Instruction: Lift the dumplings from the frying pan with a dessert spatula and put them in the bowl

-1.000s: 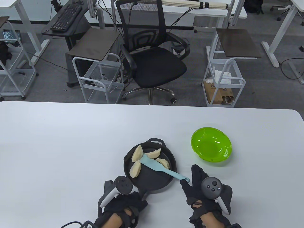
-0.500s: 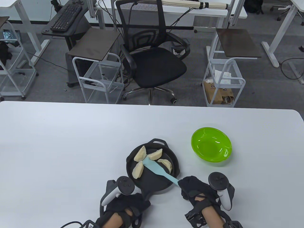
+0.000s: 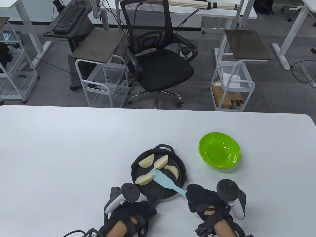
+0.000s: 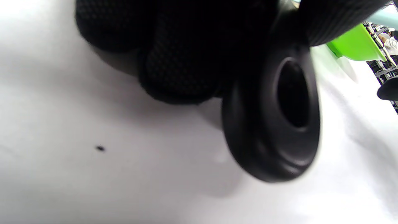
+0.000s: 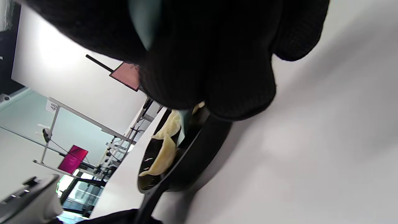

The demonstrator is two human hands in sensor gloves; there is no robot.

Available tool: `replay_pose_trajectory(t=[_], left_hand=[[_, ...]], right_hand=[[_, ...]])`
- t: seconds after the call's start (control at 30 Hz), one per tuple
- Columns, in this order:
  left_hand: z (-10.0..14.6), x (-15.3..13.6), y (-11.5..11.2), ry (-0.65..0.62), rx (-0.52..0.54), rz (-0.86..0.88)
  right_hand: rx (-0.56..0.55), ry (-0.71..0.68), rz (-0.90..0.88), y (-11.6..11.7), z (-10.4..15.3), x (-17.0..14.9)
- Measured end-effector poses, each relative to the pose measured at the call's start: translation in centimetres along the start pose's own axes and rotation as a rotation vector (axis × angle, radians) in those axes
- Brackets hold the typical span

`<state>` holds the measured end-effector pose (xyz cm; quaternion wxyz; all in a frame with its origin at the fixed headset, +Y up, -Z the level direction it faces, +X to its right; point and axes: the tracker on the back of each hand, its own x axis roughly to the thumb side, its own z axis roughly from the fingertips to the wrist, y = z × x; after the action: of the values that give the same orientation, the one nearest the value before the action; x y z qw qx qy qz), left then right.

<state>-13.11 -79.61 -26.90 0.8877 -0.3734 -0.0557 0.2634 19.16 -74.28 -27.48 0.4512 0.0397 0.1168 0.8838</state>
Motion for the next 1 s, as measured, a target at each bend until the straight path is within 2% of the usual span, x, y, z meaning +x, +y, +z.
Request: replay_pose_trajectory(t=[0.13,0.33,0.43,0.53,0.63,1.0], left_hand=[[0.0,0.0,0.0,0.002,-0.002,0.002],[0.0,-0.1,0.1,0.003,-0.006,0.008],[0.0,-0.1,0.1,0.005,-0.009,0.009],[0.0,-0.1,0.2,0.006,-0.012,0.013],[0.0,-0.1,0.2,0.008,-0.016,0.013],[-0.1,-0.2,0.2,0.011,-0.019,0.015]], right_hand=[[-0.071,-0.056,0.038,-0.4,0.7,0.7],[-0.284,-0.179,0.136,-2.1,2.4,2.1],[-0.347,-0.235,0.167,-3.1,3.4,2.6],[-0.361,-0.274,0.195,-3.8,4.3,3.1],[-0.311,-0.301,0.192,-3.6,4.6,3.2],[-0.298,-0.285,0.25,0.3,2.6,2.2]])
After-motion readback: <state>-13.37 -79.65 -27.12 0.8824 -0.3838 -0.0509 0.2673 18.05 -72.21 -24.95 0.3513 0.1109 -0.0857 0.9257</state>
